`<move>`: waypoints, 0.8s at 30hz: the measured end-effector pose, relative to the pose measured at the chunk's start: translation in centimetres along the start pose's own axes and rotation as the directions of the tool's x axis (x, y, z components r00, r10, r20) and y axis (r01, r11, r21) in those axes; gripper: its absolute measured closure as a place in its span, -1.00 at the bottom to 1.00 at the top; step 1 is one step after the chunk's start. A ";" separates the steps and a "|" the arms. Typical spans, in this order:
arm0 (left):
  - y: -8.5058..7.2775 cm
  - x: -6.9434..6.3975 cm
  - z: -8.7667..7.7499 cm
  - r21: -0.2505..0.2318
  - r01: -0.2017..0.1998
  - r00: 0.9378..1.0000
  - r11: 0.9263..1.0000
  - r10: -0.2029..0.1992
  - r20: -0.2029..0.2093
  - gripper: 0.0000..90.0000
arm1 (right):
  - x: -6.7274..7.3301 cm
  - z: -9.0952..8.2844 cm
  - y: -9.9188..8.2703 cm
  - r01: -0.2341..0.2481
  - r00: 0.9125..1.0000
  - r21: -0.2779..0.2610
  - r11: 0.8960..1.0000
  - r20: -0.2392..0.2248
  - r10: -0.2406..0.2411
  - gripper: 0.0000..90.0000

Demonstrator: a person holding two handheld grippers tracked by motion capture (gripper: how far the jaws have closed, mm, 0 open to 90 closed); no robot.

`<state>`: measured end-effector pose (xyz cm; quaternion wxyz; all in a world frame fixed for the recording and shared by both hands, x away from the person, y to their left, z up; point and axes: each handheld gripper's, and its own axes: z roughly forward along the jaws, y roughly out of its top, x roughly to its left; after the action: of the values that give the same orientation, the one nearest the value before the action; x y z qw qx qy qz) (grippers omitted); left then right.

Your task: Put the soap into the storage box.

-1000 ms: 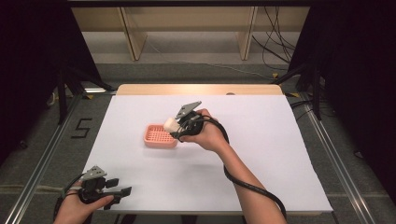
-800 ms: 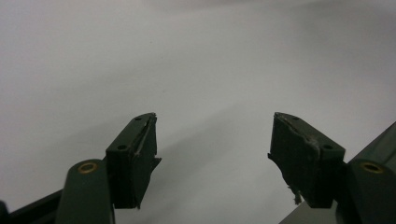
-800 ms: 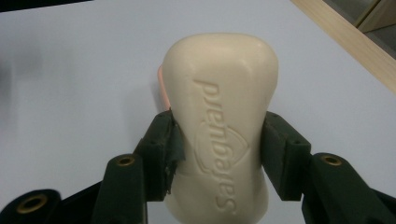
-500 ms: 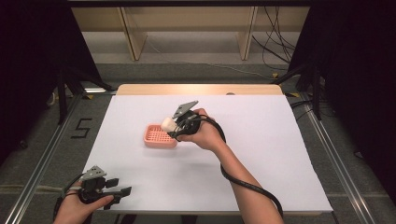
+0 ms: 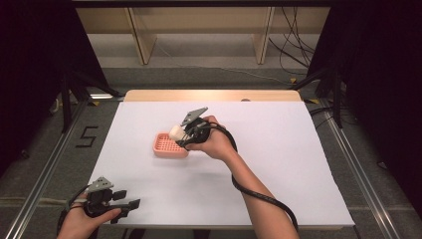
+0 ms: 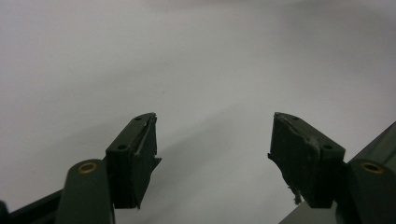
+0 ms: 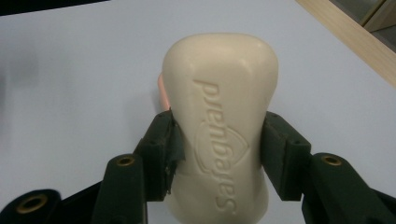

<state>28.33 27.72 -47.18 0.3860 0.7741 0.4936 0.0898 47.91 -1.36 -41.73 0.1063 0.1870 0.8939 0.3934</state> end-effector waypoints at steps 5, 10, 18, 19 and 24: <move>0.0 0.1 0.0 -0.001 -0.001 1.000 1.000 0.001 0.015 -0.30 | -0.1 0.3 0.1 -0.001 1.000 -0.001 1.000 -0.005 0.001 0.12; 0.0 0.1 0.0 -0.001 0.001 1.000 1.000 -0.001 0.014 -0.30 | 0.0 0.7 0.2 -0.009 1.000 0.014 1.000 -0.008 0.009 0.12; 0.0 0.1 -0.1 0.003 0.001 1.000 1.000 -0.001 0.017 -0.30 | -0.1 1.5 0.5 -0.007 1.000 0.019 1.000 -0.011 0.007 0.12; 0.0 0.2 -0.1 0.008 -0.005 1.000 1.000 0.005 0.015 -0.30 | -0.2 1.7 0.5 0.004 1.000 0.015 1.000 -0.010 -0.003 0.12; 0.0 0.1 -0.1 0.004 -0.001 1.000 1.000 0.000 0.017 -0.30 | -0.3 2.2 0.6 -0.002 1.000 0.029 1.000 -0.012 0.002 0.12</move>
<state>28.38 27.87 -47.12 0.3884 0.7758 0.4904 0.0824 49.09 0.36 -42.70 0.0978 0.1870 0.9000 0.3815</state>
